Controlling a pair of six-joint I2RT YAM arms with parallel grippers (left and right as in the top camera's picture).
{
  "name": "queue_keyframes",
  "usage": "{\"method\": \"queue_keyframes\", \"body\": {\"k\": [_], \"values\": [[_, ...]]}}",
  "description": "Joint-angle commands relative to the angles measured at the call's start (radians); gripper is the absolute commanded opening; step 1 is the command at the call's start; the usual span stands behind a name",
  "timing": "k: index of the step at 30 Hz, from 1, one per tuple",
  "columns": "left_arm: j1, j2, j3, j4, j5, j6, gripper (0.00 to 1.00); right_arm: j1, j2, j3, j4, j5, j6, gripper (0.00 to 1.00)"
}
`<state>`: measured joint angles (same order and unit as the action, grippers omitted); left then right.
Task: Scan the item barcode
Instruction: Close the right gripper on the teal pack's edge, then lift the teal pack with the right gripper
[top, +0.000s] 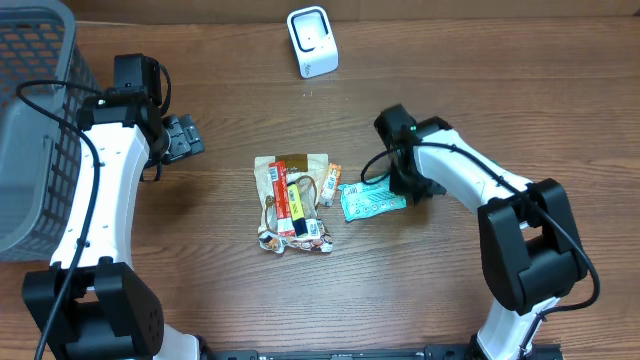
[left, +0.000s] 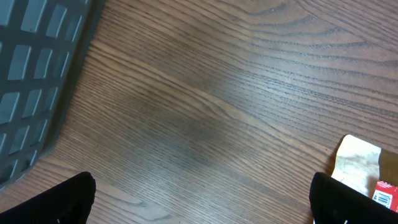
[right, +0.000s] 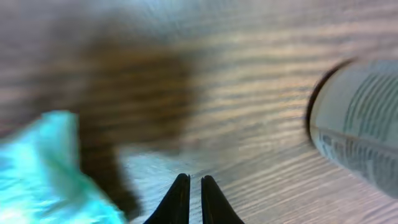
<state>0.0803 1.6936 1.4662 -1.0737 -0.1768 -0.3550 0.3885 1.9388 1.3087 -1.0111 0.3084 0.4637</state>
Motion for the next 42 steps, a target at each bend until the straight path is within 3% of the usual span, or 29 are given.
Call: {"method": "queue_keyframes", "body": {"k": [1, 3, 5, 8, 12, 13, 20, 25, 33, 42], "values": [[-0.002, -0.014, 0.014, 0.001, -0.006, 0.019, 1.0, 0.003, -0.061, 0.101, 0.007, -0.095, -0.05, 0.1], [-0.002, -0.014, 0.014, 0.001, -0.006, 0.019, 1.0, 0.003, -0.063, 0.134, 0.008, -0.202, -0.105, 0.14], [-0.002, -0.014, 0.014, 0.001, -0.006, 0.019, 1.0, 0.003, -0.063, 0.138, 0.014, -0.278, -0.13, 0.24], [-0.002, -0.014, 0.014, 0.001, -0.006, 0.019, 1.0, 0.003, -0.062, 0.126, 0.01, -0.288, -0.128, 0.34], [-0.002, -0.014, 0.014, 0.001, -0.006, 0.019, 1.0, 0.003, -0.062, 0.076, 0.008, -0.288, -0.128, 0.59], [-0.002, -0.014, 0.014, 0.001, -0.006, 0.019, 1.0, 0.003, -0.062, 0.06, 0.01, -0.288, -0.129, 0.61], [-0.002, -0.014, 0.014, 0.001, -0.006, 0.019, 1.0, -0.06, -0.062, -0.01, 0.03, -0.309, -0.138, 0.62], [-0.002, -0.014, 0.014, 0.001, -0.006, 0.019, 0.99, -0.152, -0.062, -0.014, 0.028, -0.629, -0.31, 0.65], [-0.002, -0.014, 0.014, 0.001, -0.006, 0.019, 1.0, -0.18, -0.062, -0.032, 0.037, -0.644, -0.316, 0.65], [-0.002, -0.014, 0.014, 0.001, -0.006, 0.019, 1.0, -0.18, -0.062, -0.186, 0.174, -0.655, -0.316, 0.65]]}}
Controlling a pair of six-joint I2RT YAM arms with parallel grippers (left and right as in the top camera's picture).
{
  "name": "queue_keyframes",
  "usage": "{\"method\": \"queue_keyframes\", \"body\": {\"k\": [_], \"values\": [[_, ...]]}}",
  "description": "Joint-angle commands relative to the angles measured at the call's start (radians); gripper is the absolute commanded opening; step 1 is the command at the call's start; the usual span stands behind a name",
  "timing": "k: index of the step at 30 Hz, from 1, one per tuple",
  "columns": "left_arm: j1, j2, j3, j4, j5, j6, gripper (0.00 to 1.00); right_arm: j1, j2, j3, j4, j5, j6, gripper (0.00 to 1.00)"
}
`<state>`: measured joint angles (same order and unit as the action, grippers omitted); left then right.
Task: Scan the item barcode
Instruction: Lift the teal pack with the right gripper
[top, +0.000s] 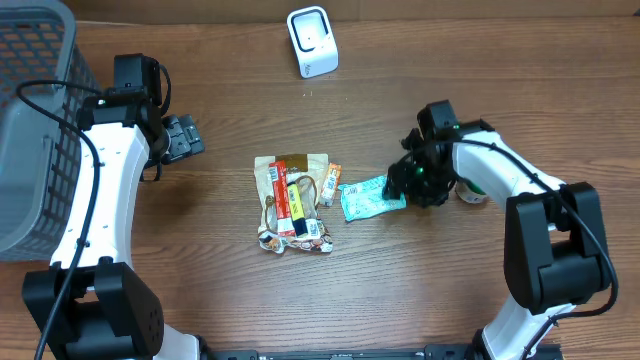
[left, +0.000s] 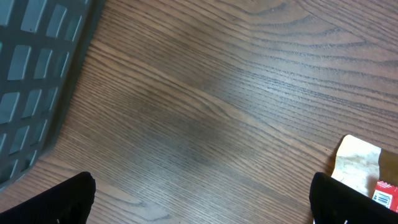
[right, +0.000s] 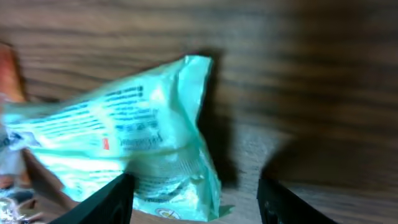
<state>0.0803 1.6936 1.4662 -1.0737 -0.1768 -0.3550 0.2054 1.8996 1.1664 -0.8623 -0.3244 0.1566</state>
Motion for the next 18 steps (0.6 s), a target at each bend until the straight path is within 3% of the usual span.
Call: {"method": "queue_keyframes", "body": {"k": [1, 3, 7, 11, 18], "values": [[-0.002, -0.014, 0.014, 0.001, -0.006, 0.019, 1.0, 0.003, -0.023, -0.061, 0.046, -0.034, -0.009, 0.65], [-0.002, -0.014, 0.014, 0.001, -0.006, 0.019, 1.0, 0.003, -0.023, -0.089, 0.08, -0.044, -0.009, 0.63], [-0.002, -0.014, 0.014, 0.001, -0.006, 0.019, 1.0, 0.003, -0.023, -0.093, 0.095, -0.044, -0.009, 0.31], [-0.002, -0.014, 0.014, 0.001, -0.006, 0.019, 1.0, 0.0, -0.024, -0.072, 0.092, -0.043, -0.009, 0.12], [-0.002, -0.014, 0.014, 0.001, -0.006, 0.019, 1.0, -0.005, -0.051, 0.037, -0.006, -0.043, -0.085, 0.04]]}}
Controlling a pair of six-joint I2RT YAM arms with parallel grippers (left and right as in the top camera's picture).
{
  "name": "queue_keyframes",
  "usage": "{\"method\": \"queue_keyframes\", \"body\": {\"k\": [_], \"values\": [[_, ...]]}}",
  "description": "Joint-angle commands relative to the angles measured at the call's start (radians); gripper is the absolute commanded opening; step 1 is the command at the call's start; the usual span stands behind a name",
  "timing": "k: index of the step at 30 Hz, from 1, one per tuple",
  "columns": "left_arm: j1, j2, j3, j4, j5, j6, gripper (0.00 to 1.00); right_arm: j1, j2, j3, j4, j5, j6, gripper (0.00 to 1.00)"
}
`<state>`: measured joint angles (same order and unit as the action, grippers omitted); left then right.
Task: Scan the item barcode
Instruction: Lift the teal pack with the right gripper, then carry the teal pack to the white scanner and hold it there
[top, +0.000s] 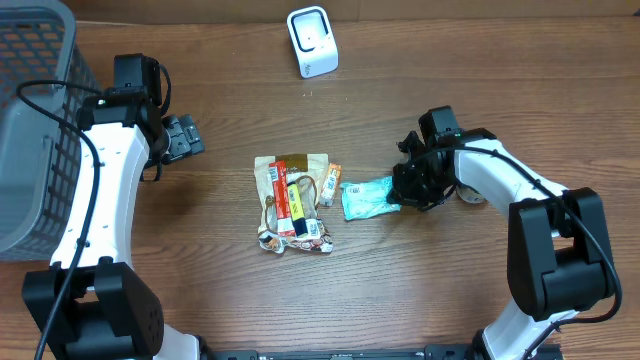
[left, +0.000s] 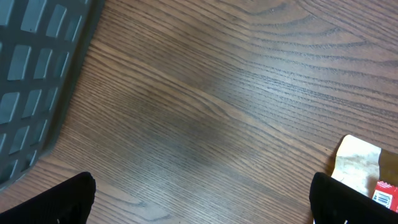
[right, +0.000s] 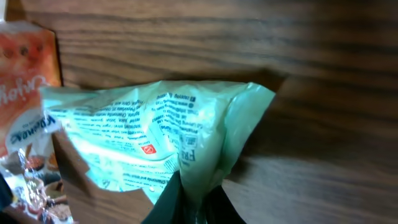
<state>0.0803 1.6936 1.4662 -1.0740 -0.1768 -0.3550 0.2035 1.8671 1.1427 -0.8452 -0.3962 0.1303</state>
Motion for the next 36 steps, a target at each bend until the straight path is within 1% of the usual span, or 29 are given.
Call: {"method": "queue_keyframes", "body": {"k": [1, 4, 9, 12, 16, 20, 23, 32, 36], "values": [[-0.002, -0.014, 0.014, 0.002, -0.006, 0.019, 1.0, -0.003, -0.026, 0.077, -0.039, 0.034, -0.061, 0.04], [-0.002, -0.014, 0.014, 0.002, -0.006, 0.019, 1.0, -0.003, -0.053, 0.123, -0.077, 0.055, -0.061, 0.04], [-0.002, -0.014, 0.014, 0.002, -0.006, 0.019, 1.0, -0.003, -0.098, 0.165, -0.091, 0.12, -0.061, 0.04], [-0.002, -0.014, 0.014, 0.002, -0.006, 0.019, 1.0, -0.002, -0.133, 0.177, -0.1, 0.135, -0.115, 0.04], [-0.002, -0.014, 0.014, 0.002, -0.006, 0.019, 1.0, -0.002, -0.185, 0.212, -0.099, 0.226, -0.114, 0.04], [-0.002, -0.014, 0.014, 0.002, -0.006, 0.019, 1.0, -0.002, -0.195, 0.29, -0.126, 0.272, -0.211, 0.04], [-0.002, -0.014, 0.014, 0.002, -0.006, 0.019, 1.0, -0.002, -0.195, 0.369, -0.156, 0.274, -0.218, 0.04], [-0.003, -0.014, 0.014, 0.002, -0.006, 0.019, 1.0, -0.002, -0.187, 0.659, -0.116, 0.344, -0.218, 0.03], [-0.003, -0.014, 0.014, 0.002, -0.006, 0.019, 1.0, 0.016, -0.186, 0.696, -0.004, 0.343, -0.218, 0.03]]}}
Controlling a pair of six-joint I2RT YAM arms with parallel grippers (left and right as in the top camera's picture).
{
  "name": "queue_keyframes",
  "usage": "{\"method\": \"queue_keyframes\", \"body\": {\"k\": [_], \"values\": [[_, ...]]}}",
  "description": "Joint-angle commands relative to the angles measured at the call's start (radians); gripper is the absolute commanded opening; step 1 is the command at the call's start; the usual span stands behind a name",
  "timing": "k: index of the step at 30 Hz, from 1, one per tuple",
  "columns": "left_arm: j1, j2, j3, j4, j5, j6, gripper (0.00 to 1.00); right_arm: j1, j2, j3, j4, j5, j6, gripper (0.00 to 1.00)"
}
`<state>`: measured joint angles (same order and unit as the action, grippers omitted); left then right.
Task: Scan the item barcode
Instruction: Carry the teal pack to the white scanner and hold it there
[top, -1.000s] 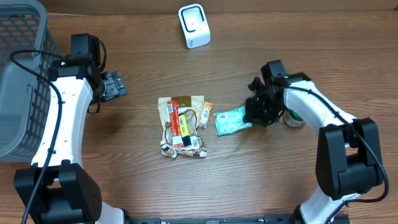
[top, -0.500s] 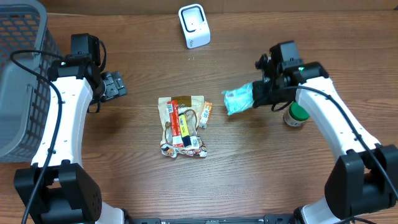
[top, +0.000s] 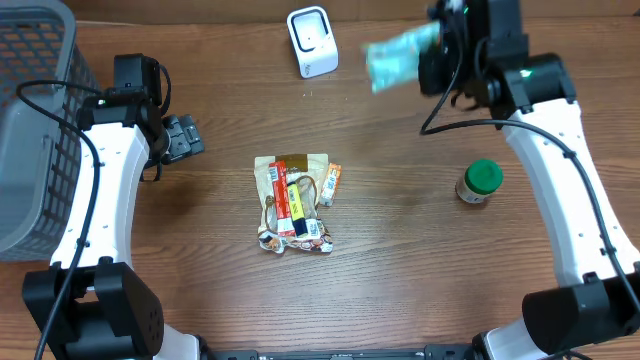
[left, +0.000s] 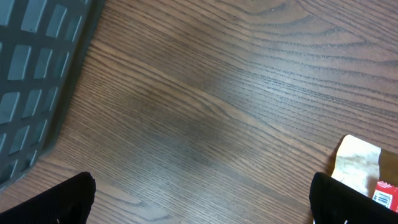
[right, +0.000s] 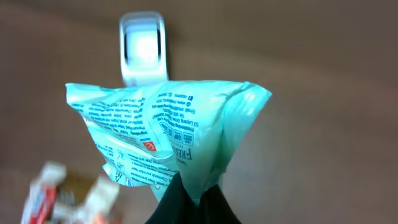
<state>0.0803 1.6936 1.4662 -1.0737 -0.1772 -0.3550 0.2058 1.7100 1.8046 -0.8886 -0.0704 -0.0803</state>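
My right gripper (right: 198, 198) is shut on the edge of a teal snack packet (right: 163, 129), held high above the table at the back right (top: 400, 55). The white barcode scanner (top: 312, 41) stands at the back centre, left of the packet, and shows beyond it in the right wrist view (right: 143, 55). My left gripper (left: 202, 202) is open over bare table at the left, its fingertips (left: 56, 200) wide apart with nothing between them.
A pile of snack packets (top: 292, 202) lies in the middle of the table. A small green-capped jar (top: 480, 182) stands at the right. A grey mesh basket (top: 35, 120) sits at the far left, its wall beside my left gripper (left: 37, 68).
My right gripper, then shut on the teal packet lying on the table beside the pile, has lifted it and now holds it high at the back, right of the scanner. The left arm is unmoved.
My right gripper was shut and empty just right of the teal packet. Then it stood open at the packet's right end. Then it was shut on that end, on the table. Now the packet hangs in it near the scanner, with the jar uncovered at the right.
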Motion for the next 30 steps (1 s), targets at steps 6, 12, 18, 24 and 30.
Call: {"method": "queue_keyframes", "body": {"k": [6, 12, 18, 24, 30], "values": [[-0.003, -0.014, 0.014, 0.001, -0.006, 0.019, 1.0, 0.07, 0.018, 0.034, 0.215, 0.07, -0.007, 0.04], [-0.003, -0.014, 0.014, 0.001, -0.006, 0.019, 1.0, 0.145, 0.121, 0.034, 0.352, 0.243, -0.087, 0.04], [-0.003, -0.014, 0.014, 0.001, -0.006, 0.019, 1.0, 0.233, 0.243, 0.034, 0.538, 0.438, -0.259, 0.09], [-0.003, -0.014, 0.014, 0.001, -0.006, 0.019, 1.0, 0.289, 0.368, 0.034, 0.7, 0.589, -0.473, 0.07], [-0.003, -0.014, 0.014, 0.001, -0.006, 0.019, 1.0, 0.297, 0.476, 0.033, 0.827, 0.66, -0.579, 0.04]]}}
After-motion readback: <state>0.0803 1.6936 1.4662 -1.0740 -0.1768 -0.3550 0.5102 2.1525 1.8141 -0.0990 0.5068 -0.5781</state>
